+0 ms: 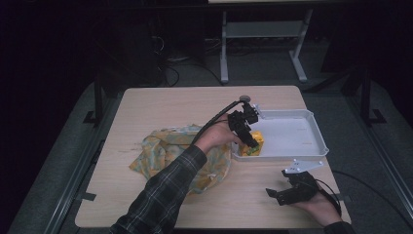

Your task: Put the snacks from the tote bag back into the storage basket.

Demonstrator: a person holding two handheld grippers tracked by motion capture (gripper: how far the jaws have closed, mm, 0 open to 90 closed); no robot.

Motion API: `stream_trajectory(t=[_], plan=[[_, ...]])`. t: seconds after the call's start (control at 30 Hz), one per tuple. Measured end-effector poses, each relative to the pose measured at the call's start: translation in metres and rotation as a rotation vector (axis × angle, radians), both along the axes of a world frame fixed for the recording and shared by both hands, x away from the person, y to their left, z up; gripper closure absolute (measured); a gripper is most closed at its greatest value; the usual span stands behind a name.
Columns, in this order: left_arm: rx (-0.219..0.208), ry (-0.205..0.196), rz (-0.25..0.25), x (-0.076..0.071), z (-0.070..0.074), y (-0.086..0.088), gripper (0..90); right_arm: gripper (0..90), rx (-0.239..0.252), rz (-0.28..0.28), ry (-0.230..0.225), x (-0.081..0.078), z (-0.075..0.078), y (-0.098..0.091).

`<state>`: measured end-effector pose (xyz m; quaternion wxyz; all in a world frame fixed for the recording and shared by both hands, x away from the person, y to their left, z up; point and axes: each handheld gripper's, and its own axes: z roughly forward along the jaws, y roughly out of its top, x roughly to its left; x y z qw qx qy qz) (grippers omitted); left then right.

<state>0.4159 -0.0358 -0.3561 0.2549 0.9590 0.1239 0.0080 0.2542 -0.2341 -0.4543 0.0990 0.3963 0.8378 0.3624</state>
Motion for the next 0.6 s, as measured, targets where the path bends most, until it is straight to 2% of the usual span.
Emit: stream_trajectory(t=[0.27,0.43,0.6], plan=[[-0.014,-0.007,-0.029,-0.005,0.014,0.016,26.0,6.6,-0.005,0.002,0.004,0.000,0.000,0.001],[-0.018,-0.010,-0.028,-0.009,0.021,0.027,18.5,6.6,-0.007,0.000,0.006,0.000,0.000,0.001],[-0.020,-0.013,-0.022,-0.011,0.025,0.039,16.5,6.6,-0.006,-0.003,0.011,0.000,-0.001,0.001]])
